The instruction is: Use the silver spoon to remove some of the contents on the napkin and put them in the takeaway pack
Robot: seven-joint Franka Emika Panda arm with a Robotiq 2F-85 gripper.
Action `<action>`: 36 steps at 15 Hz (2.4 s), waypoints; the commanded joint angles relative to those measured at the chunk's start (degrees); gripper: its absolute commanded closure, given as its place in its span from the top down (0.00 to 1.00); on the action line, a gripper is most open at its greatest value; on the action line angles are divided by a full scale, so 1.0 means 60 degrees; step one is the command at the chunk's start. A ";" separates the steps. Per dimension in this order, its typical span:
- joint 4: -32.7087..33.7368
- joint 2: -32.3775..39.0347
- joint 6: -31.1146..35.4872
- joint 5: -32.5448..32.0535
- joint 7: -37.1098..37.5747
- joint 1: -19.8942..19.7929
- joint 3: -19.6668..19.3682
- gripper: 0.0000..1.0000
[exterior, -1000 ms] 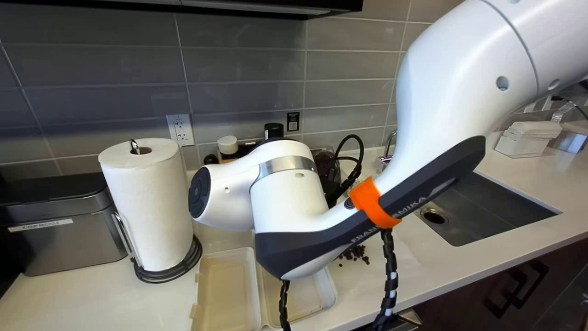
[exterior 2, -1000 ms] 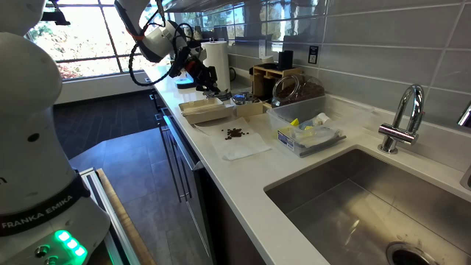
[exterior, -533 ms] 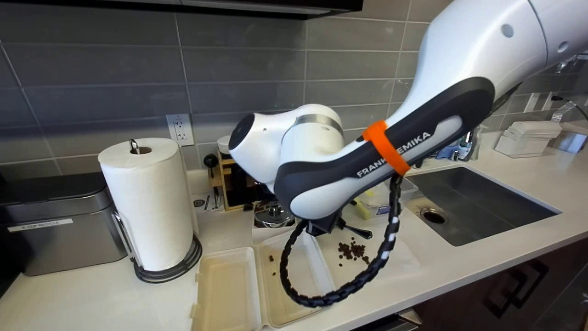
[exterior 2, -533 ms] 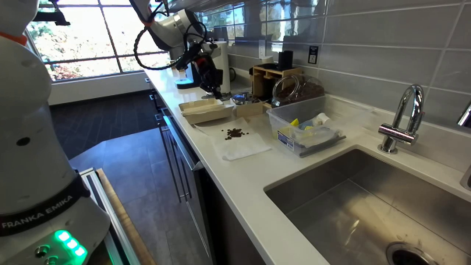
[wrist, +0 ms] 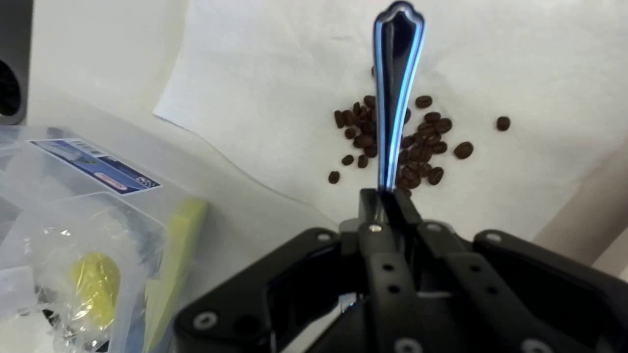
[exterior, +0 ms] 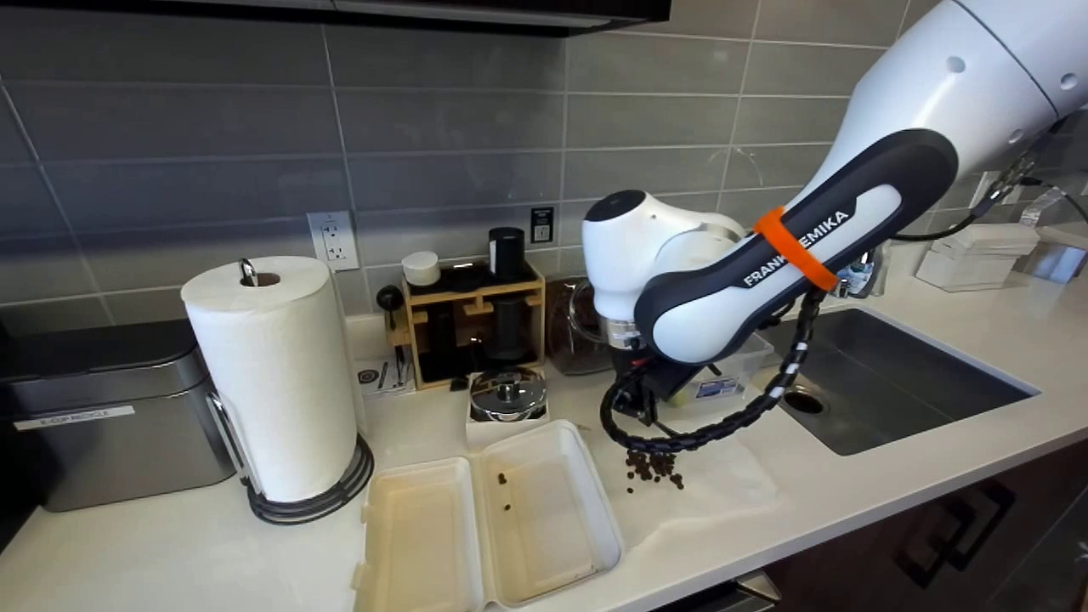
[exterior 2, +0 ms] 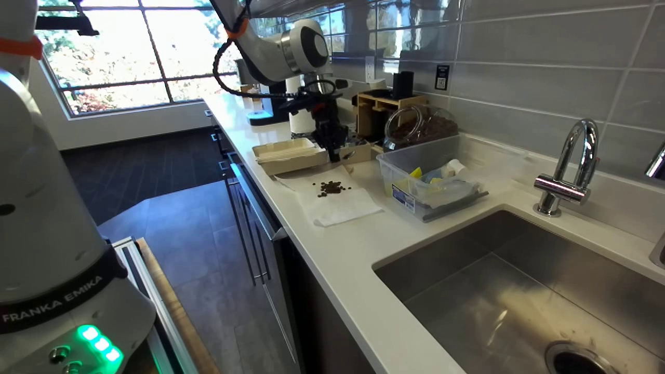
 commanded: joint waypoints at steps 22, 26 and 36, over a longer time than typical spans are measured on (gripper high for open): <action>-0.4264 -0.1104 0.5146 0.4525 -0.4025 -0.1259 -0.1032 0.02; -0.4149 -0.0973 0.5055 0.4536 -0.4084 -0.1234 -0.1110 0.02; -0.4211 -0.1262 0.4784 0.4494 -0.3875 -0.1051 -0.1167 0.69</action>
